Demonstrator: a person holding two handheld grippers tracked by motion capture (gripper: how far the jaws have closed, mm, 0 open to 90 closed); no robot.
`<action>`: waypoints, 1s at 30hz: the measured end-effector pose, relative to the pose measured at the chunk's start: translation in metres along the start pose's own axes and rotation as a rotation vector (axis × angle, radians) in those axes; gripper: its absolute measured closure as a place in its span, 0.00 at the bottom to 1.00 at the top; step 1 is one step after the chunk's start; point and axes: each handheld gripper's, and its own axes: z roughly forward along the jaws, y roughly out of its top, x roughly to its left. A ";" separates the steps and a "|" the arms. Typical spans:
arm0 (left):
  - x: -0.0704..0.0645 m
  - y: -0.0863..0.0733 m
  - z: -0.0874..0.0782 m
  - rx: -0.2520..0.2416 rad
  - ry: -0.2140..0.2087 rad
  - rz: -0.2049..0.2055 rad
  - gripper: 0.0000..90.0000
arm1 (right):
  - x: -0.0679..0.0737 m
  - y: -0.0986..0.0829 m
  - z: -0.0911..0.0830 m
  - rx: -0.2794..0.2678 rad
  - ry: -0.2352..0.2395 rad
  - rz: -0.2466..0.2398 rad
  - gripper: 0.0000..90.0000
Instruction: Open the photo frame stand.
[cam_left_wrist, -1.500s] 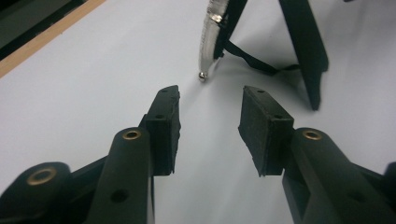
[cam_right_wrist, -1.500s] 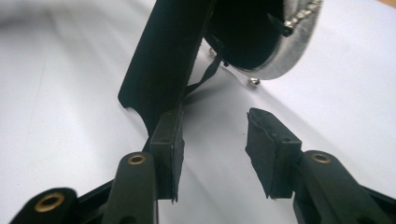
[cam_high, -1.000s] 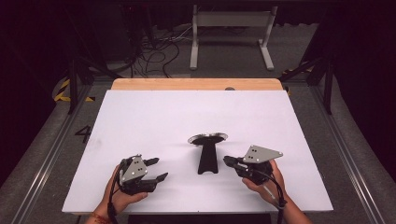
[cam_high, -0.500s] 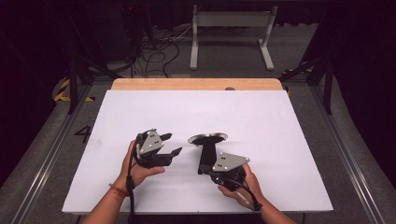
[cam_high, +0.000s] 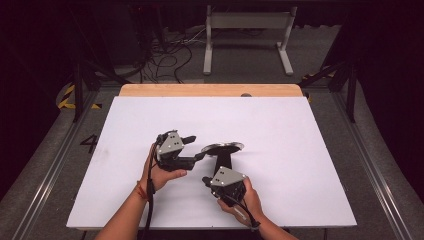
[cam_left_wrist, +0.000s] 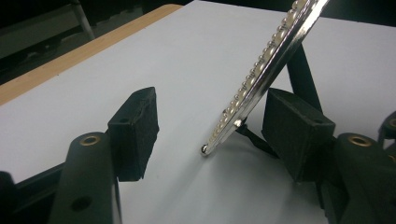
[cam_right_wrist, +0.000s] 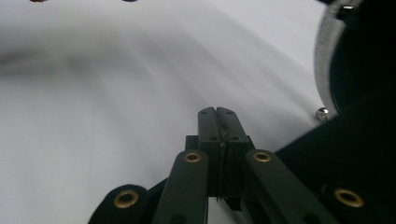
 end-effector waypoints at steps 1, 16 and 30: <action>-0.001 -0.001 0.000 0.014 0.006 0.010 0.40 | 0.000 -0.002 0.001 0.002 -0.006 0.000 1.00; -0.013 0.010 0.028 0.060 -0.002 0.107 0.54 | 0.001 -0.007 0.013 0.022 -0.037 -0.011 0.98; -0.023 0.008 0.033 0.088 0.036 0.150 0.85 | -0.002 -0.006 0.017 0.050 -0.115 -0.021 1.00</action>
